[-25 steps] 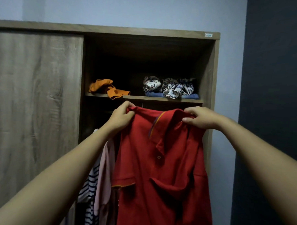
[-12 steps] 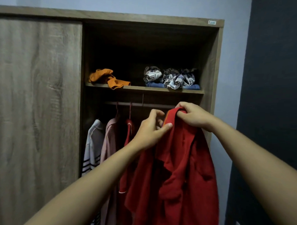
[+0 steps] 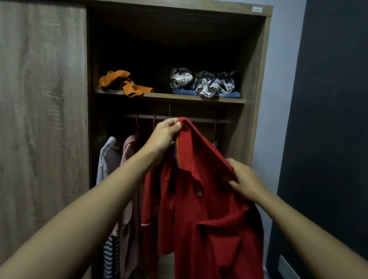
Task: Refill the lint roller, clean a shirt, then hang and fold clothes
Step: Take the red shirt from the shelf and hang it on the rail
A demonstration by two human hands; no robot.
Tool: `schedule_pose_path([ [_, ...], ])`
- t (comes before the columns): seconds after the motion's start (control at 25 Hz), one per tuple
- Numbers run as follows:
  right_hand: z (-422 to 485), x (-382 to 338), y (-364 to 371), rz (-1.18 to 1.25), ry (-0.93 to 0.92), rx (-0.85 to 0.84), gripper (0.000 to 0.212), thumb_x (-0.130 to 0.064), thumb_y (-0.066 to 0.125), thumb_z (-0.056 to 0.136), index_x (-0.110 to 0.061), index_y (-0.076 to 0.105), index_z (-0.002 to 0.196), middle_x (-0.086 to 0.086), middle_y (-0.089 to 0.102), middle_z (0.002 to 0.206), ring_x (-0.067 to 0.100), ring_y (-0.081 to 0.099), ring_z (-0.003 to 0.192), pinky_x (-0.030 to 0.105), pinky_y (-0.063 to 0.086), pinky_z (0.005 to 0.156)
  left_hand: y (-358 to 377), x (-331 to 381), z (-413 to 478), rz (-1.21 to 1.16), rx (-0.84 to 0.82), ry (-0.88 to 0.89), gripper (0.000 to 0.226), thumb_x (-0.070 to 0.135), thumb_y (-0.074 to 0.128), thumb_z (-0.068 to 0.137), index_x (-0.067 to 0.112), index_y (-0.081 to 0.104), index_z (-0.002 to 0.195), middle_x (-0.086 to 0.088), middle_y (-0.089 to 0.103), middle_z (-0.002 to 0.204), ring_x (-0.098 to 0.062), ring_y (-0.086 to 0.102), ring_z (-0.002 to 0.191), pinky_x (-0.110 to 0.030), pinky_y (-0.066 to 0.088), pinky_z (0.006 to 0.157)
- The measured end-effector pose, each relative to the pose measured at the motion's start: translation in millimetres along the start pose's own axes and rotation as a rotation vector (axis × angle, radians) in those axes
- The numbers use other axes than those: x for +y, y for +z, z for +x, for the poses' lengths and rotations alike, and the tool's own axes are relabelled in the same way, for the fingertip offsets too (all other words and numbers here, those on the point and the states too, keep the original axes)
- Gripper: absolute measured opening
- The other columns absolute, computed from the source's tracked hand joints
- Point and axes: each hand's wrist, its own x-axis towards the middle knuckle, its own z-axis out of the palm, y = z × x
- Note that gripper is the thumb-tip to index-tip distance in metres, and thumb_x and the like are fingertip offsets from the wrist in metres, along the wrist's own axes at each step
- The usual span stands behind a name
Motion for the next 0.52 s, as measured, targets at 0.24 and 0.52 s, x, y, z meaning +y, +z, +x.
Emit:
schedule_pose_path([
  [0.24,-22.3,2.8,-23.6,0.331,-0.125,-0.133,0.059,0.009,0.043,0.064,-0.040,0.048,0.096,-0.001,0.049,0.122,0.001,0.049,0.112,0.028,0.044,0.099,-47.1,-52.6,3.0,0.253,0.110,-0.201,0.032,-0.001,0.040,0.096,0.014,0.055,0.072,0.002,0.055,0.059,-0.009,0.048,0.056,-0.020,0.037,0.055],
  [0.52,-2.4,10.8,-31.3,0.012,0.002,-0.250,0.027,-0.012,0.059,0.082,-0.029,0.072,0.099,-0.007,0.069,0.110,0.010,0.061,0.103,0.028,0.049,0.092,-21.1,-62.3,-9.3,0.649,0.005,-0.140,0.019,0.038,0.057,0.089,0.019,0.054,0.086,0.004,0.057,0.081,-0.010,0.053,0.075,-0.023,0.042,0.066],
])
